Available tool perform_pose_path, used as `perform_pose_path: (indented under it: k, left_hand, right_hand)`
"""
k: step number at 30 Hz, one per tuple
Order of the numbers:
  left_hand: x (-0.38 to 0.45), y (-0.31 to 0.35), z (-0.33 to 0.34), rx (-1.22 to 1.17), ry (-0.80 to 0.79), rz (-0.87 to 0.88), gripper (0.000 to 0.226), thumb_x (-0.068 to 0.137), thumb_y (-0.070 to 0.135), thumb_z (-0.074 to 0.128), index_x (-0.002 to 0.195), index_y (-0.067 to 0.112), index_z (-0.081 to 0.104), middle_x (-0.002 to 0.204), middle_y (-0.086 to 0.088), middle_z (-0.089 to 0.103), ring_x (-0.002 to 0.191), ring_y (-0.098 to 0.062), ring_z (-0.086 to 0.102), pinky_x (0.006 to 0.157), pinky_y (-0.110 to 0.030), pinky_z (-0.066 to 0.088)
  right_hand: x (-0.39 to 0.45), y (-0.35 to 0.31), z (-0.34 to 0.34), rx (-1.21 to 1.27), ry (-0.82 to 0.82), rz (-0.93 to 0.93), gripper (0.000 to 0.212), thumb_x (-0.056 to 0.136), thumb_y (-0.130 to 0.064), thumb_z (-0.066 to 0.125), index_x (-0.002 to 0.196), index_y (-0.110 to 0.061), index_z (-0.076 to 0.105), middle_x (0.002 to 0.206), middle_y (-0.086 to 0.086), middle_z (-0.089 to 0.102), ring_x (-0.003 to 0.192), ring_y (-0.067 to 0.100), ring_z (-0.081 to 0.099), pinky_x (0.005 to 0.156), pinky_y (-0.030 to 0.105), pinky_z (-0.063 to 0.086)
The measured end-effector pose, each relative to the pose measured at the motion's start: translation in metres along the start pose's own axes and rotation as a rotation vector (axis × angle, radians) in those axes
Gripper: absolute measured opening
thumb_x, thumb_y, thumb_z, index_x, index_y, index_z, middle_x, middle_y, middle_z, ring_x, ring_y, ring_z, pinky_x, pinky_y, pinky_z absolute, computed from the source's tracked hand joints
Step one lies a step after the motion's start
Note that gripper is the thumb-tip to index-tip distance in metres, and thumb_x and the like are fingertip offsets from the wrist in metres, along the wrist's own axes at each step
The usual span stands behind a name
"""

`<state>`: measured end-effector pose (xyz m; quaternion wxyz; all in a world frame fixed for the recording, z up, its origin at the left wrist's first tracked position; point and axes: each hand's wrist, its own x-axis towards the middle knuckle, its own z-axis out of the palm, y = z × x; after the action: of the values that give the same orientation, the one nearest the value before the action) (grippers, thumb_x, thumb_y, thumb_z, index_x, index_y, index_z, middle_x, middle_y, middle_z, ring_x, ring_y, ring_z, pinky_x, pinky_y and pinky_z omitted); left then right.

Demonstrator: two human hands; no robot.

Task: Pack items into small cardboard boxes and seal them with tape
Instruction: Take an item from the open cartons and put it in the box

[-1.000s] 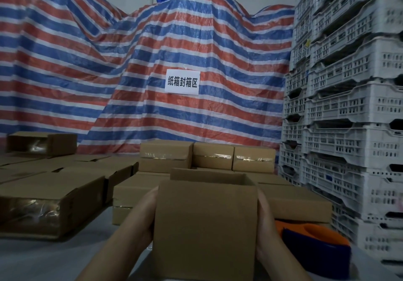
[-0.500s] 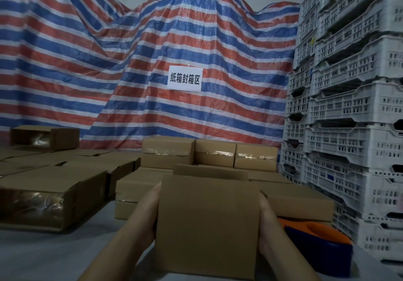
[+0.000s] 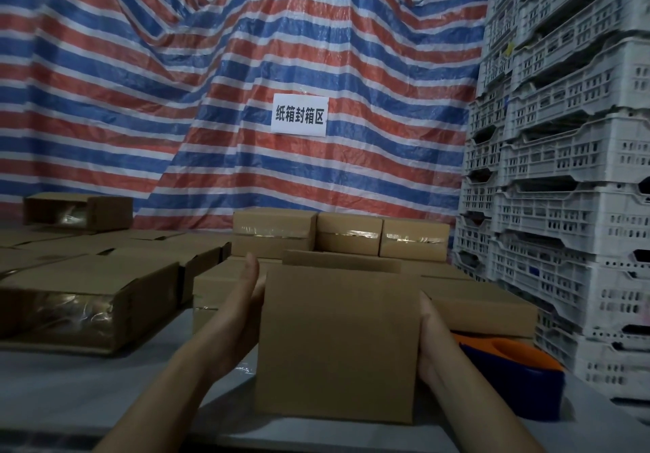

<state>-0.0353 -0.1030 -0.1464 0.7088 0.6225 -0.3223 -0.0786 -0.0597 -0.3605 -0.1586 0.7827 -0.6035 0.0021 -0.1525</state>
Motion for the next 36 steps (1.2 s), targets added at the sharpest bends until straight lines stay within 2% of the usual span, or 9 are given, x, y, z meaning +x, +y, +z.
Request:
perform_pose_path:
  k: [6,13,15,19,24,27,30,33,36]
  left_hand:
    - [0.000,0.001,0.003,0.007,0.119,-0.043,0.056,0.078,0.068,0.043,0.112,0.032,0.070,0.112,0.000,0.074,0.103,-0.018,0.070,0.075,-0.028,0.055]
    - [0.007,-0.002,0.016,0.058,0.336,-0.069,0.028,0.094,0.040,0.055,0.094,0.022,0.076,0.102,-0.018,0.072,0.087,-0.029,0.067,0.080,-0.041,0.051]
    - [0.009,-0.003,0.016,0.012,0.370,-0.090,0.024,0.095,0.034,0.055,0.100,0.019,0.074,0.106,-0.018,0.070,0.090,-0.031,0.065,0.081,-0.042,0.050]
    - [0.011,-0.004,0.015,-0.003,0.374,-0.104,0.023,0.098,0.029,0.052,0.103,0.016,0.070,0.107,-0.018,0.067,0.091,-0.032,0.062,0.078,-0.040,0.049]
    - [0.011,-0.006,0.014,-0.029,0.374,-0.089,0.015,0.098,0.022,0.053,0.099,0.022,0.068,0.098,-0.009,0.067,0.076,-0.023,0.063,0.063,-0.034,0.050]
    - [0.013,-0.007,0.013,-0.071,0.372,0.010,0.032,0.098,0.011,0.053,0.113,0.039,0.058,0.117,0.011,0.060,0.100,-0.017,0.063,0.073,-0.033,0.053]
    - [0.014,-0.008,0.012,-0.059,0.377,0.105,0.050,0.097,0.007,0.053,0.124,0.050,0.048,0.125,0.017,0.054,0.116,-0.006,0.053,0.086,-0.031,0.050]
    - [0.012,-0.012,0.010,0.039,0.407,0.110,0.042,0.098,0.014,0.053,0.117,0.051,0.060,0.117,0.009,0.062,0.107,-0.015,0.061,0.084,-0.034,0.052]
    - [0.010,-0.015,0.010,0.152,0.422,0.088,0.034,0.099,0.020,0.048,0.093,0.039,0.076,0.097,0.008,0.072,0.096,-0.024,0.066,0.076,-0.035,0.052]
  right_hand:
    - [0.002,0.001,0.000,0.007,0.013,0.023,0.031,0.099,-0.038,0.052,0.108,-0.015,0.070,0.075,0.007,0.076,0.065,0.023,0.072,0.061,0.032,0.053]
    - [0.002,-0.004,0.002,0.005,-0.019,-0.031,0.020,0.098,-0.024,0.056,0.113,-0.023,0.069,0.083,0.009,0.076,0.069,0.022,0.072,0.059,0.033,0.055]
    - [0.000,-0.002,0.002,0.032,0.010,-0.020,0.023,0.099,-0.033,0.056,0.116,-0.025,0.069,0.097,0.013,0.075,0.082,0.028,0.072,0.068,0.037,0.055]
    - [-0.004,-0.003,0.000,0.078,-0.063,0.002,0.046,0.080,-0.068,0.059,0.093,-0.029,0.081,0.099,0.012,0.078,0.087,0.027,0.076,0.078,0.040,0.052]
    - [-0.005,-0.007,-0.005,-0.001,-0.144,-0.038,0.054,0.062,-0.040,0.077,0.113,-0.029,0.066,0.095,0.007,0.078,0.082,0.023,0.076,0.074,0.038,0.055]
    - [-0.006,-0.008,-0.004,0.011,-0.184,-0.054,0.059,0.067,-0.033,0.080,0.124,-0.026,0.065,0.104,0.009,0.077,0.086,0.024,0.075,0.066,0.036,0.057]
    - [-0.005,-0.008,-0.006,0.041,-0.170,-0.106,0.067,0.069,-0.030,0.078,0.131,-0.047,0.057,0.123,0.000,0.065,0.108,0.028,0.069,0.082,0.042,0.056]
    - [-0.007,-0.009,-0.008,0.040,-0.190,-0.139,0.052,0.076,-0.027,0.070,0.125,-0.044,0.068,0.127,0.002,0.066,0.113,0.028,0.068,0.088,0.043,0.055]
    - [-0.009,-0.008,-0.006,0.016,-0.169,-0.121,0.022,0.076,-0.030,0.068,0.093,-0.025,0.081,0.123,0.002,0.071,0.110,0.028,0.068,0.087,0.043,0.054]
